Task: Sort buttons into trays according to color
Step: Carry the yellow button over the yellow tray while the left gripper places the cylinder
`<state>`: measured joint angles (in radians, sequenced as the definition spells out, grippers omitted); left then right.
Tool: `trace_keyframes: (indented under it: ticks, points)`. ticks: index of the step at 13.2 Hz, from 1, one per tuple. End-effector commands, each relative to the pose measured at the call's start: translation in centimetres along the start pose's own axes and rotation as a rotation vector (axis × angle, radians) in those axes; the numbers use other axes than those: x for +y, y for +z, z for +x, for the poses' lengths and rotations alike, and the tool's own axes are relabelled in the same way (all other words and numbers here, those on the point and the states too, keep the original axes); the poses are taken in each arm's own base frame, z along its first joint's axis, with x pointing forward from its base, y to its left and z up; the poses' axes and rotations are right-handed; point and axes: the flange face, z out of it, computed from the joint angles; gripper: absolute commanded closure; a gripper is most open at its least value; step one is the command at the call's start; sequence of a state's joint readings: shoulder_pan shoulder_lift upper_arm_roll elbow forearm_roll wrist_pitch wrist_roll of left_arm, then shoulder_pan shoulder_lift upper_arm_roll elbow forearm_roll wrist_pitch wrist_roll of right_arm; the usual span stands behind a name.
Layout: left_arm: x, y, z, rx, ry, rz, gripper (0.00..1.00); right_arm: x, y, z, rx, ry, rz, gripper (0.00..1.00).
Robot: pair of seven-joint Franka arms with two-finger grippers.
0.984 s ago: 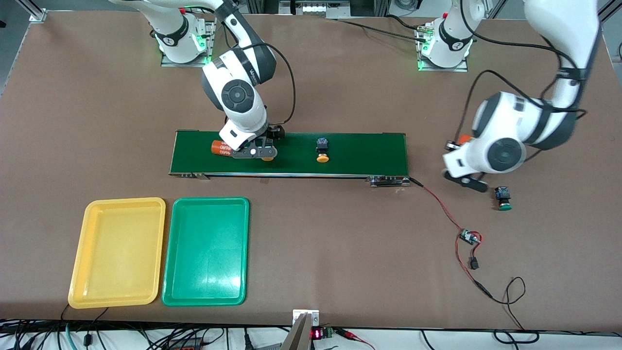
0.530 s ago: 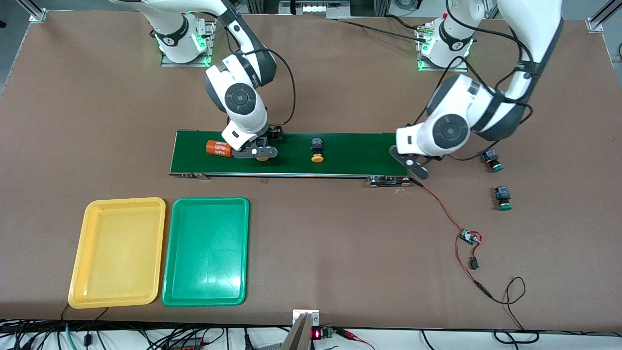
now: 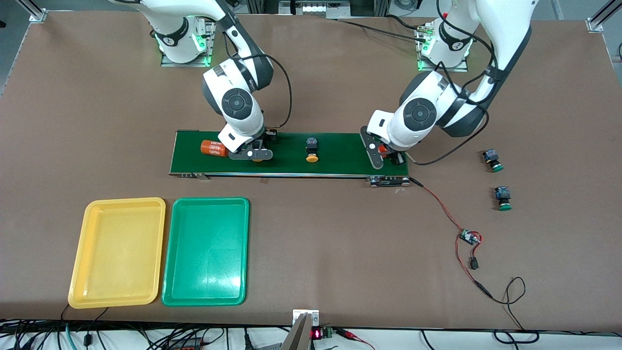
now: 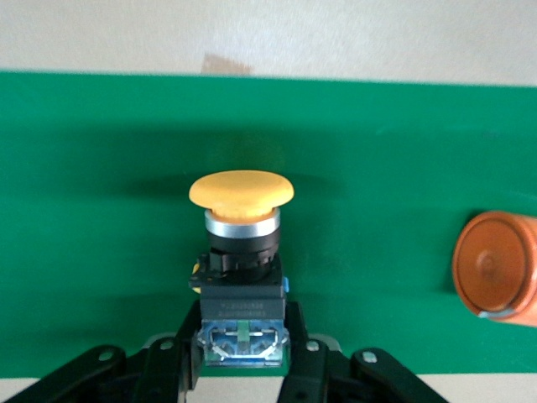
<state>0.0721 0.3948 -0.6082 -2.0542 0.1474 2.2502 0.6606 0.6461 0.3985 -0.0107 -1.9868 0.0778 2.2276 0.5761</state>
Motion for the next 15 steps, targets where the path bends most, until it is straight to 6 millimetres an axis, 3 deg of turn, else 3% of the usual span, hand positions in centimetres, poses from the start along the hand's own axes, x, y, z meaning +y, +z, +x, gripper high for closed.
trace_keyframes:
  ticks: [1, 4, 5, 6, 7, 8, 10, 12, 15]
  points:
    - [0.3, 0.7, 0.1, 0.066, 0.169, 0.043, 1.0, 1.7, -3.3, 2.3, 0.05, 0.042, 0.042, 0.98]
    - [1.1, 0.7, 1.0, 0.071, 0.189, 0.048, 1.0, 6.6, -8.0, 7.5, 0.145, 0.103, 0.072, 1.0]
    - [1.2, 0.8, 1.0, 0.07, 0.191, 0.047, 0.95, 8.3, -8.7, 8.8, 0.175, 0.097, 0.047, 1.0]
    - [1.2, 0.8, 1.1, 0.069, 0.197, 0.047, 0.57, 10.3, -9.6, 10.2, 0.203, 0.106, 0.035, 1.0]
    - [1.2, 0.7, 1.1, 0.069, 0.21, 0.048, 0.06, 13.1, -10.5, 11.8, 0.223, 0.123, 0.036, 1.0]
    - [1.2, 0.5, 1.1, 0.07, 0.211, 0.053, 0.0, 15.7, -11.1, 13.0, 0.234, 0.119, 0.035, 1.0]
    - [1.1, -0.1, 1.3, 0.07, 0.213, 0.06, 0.0, 21.5, -11.1, 15.7, 0.242, 0.092, 0.026, 1.0]
    - [1.0, -1.7, 1.2, 0.072, 0.196, 0.084, 0.0, 25.9, -11.6, 18.3, 0.274, 0.033, -0.051, 1.0]
    - [-1.4, -5.2, -1.4, 0.009, 0.119, 0.06, 0.0, 30.4, -8.9, 19.8, 0.242, -0.014, -0.112, 1.0]
